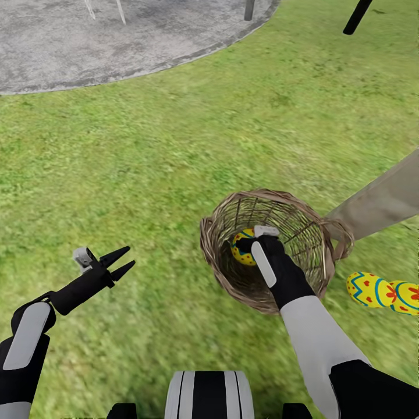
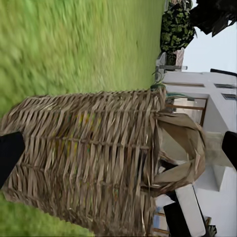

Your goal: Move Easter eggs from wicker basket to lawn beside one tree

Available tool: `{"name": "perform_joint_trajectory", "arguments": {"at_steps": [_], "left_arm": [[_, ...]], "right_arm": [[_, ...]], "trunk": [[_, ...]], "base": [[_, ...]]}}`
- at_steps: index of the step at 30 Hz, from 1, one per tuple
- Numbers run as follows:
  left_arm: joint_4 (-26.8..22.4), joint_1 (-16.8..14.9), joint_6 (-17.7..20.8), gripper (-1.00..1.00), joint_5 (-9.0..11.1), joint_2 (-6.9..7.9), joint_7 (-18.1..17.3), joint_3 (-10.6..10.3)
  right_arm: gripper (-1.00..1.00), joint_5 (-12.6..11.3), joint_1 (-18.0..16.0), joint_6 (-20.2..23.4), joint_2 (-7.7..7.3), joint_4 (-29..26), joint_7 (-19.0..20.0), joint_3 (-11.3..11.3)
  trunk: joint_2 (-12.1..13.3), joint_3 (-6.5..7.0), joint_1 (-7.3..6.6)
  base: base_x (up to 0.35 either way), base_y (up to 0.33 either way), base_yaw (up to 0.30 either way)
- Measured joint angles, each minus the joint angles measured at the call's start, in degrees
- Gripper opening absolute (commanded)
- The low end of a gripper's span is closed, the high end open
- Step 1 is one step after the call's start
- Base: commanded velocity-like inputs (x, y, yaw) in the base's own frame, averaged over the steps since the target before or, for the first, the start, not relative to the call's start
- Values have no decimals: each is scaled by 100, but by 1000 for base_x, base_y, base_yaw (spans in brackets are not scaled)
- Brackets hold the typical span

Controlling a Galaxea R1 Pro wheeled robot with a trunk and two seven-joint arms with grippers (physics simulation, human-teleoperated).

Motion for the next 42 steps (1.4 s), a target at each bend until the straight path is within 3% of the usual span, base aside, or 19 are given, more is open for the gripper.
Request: {"name": "perform_joint_trajectory", "arguments": {"at_steps": [7, 10, 17, 42], "left_arm": [[9, 0, -5, 100, -2, 0, 7, 0], [40, 27, -11, 100, -14, -20, 7, -72], [88, 26, -8, 100, -19, -26, 31, -18], [79, 26, 3, 100, -41, -18, 45, -12]], "right_arm": [[-100, 19, 0, 326, 0, -15, -5, -52], [-100, 26, 30, 428, -98, 25, 91, -150], [-100, 6, -16, 370, -230, 10, -69, 19], [-100, 24, -15, 398, -264, -79, -79, 4]], "trunk": [[9, 155, -18], [10, 155, -18], [19, 309, -37], [52, 863, -101]], "base": [[-9, 0, 0], [0, 0, 0], [-14, 0, 0], [-136, 0, 0]]}}
